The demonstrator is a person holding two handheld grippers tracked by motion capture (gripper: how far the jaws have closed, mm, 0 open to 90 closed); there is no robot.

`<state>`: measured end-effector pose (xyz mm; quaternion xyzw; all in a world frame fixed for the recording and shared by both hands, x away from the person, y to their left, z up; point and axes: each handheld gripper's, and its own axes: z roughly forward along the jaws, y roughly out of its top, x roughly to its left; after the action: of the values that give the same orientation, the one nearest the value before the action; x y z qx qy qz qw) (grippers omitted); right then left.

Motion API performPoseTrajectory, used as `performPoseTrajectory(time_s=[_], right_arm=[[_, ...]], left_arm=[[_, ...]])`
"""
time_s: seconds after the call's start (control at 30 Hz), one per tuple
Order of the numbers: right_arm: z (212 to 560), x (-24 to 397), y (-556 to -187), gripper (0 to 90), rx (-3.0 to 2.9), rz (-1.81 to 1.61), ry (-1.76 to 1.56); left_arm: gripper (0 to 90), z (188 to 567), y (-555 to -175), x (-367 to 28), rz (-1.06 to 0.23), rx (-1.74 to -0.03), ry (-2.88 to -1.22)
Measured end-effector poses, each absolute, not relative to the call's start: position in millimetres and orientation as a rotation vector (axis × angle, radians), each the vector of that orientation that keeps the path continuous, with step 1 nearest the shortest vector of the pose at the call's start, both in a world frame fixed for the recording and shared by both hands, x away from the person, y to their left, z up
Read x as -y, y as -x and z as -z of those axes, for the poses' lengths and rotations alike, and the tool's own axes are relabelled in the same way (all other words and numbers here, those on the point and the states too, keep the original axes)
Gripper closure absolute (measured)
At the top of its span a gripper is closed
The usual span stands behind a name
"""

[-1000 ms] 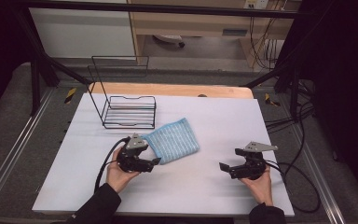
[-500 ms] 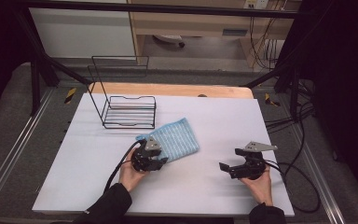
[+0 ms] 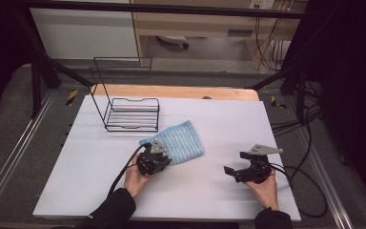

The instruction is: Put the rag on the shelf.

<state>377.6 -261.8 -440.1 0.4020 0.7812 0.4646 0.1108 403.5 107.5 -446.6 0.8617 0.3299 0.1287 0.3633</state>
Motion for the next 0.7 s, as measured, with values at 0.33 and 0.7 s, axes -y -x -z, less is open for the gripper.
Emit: performPoseTrajectory(time_s=[0.33,0.7], right_arm=[[440.0,261.9,-377.5,0.9,-2.298,-1.363,-1.181],[439.8,262.2,-377.2,0.9,-2.298,-1.363,-1.178]], left_arm=[[85.9,438.7,-399.1,-107.5,-0.291,-0.862,-2.193],[86.3,431.5,-385.9,-102.3,-0.253,-0.859,-2.188]])
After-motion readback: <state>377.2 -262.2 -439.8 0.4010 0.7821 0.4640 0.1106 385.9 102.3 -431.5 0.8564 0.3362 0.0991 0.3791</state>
